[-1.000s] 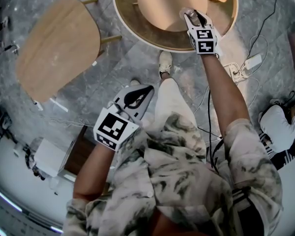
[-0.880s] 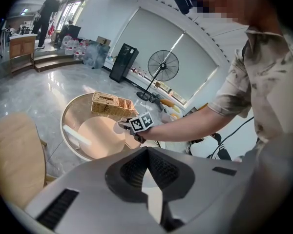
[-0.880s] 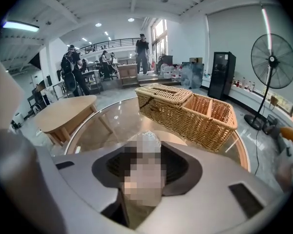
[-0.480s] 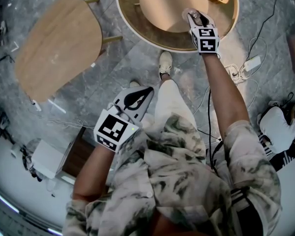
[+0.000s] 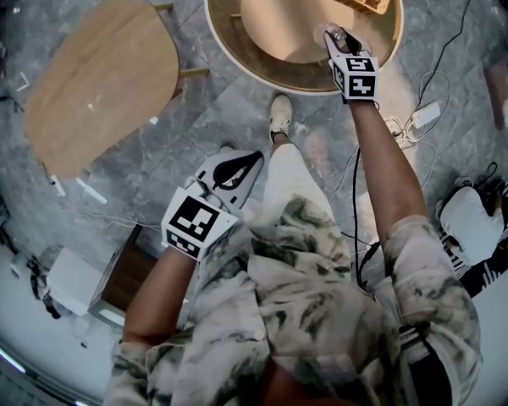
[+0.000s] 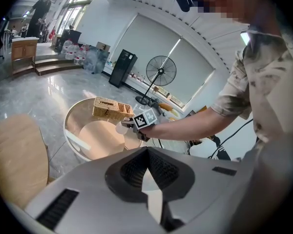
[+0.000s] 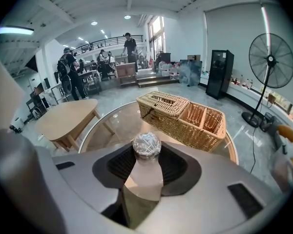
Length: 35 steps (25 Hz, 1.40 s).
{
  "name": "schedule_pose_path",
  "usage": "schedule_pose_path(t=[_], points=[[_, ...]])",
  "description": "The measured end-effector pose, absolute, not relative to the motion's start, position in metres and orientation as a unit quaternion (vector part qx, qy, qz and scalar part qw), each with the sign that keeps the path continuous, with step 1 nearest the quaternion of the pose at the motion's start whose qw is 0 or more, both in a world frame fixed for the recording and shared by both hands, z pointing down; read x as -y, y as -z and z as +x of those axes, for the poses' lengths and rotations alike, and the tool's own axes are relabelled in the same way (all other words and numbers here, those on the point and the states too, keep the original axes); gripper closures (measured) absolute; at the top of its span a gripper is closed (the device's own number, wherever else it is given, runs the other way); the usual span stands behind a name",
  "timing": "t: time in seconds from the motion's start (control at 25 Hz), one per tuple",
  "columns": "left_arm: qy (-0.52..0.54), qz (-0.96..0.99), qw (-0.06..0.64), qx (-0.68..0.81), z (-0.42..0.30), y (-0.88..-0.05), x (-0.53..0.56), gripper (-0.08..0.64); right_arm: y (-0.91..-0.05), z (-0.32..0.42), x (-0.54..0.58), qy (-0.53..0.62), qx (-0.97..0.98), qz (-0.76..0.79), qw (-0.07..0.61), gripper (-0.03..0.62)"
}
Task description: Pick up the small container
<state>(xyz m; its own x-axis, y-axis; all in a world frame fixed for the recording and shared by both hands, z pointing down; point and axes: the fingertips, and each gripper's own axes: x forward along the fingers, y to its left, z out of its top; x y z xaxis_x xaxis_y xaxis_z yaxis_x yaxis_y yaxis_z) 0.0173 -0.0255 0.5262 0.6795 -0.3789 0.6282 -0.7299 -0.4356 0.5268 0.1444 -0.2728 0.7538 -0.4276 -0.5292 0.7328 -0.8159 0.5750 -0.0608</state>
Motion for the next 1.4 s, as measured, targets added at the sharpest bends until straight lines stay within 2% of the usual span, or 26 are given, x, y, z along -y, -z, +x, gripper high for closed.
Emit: schedule_pose_path(t=[1.4], points=[[-0.169,0.860,0.378,0.298,-0.015,-0.427,-0.039,0.538,-0.512,0.093,0.189,-0.178,0.850,0.393,0.302,0.434]])
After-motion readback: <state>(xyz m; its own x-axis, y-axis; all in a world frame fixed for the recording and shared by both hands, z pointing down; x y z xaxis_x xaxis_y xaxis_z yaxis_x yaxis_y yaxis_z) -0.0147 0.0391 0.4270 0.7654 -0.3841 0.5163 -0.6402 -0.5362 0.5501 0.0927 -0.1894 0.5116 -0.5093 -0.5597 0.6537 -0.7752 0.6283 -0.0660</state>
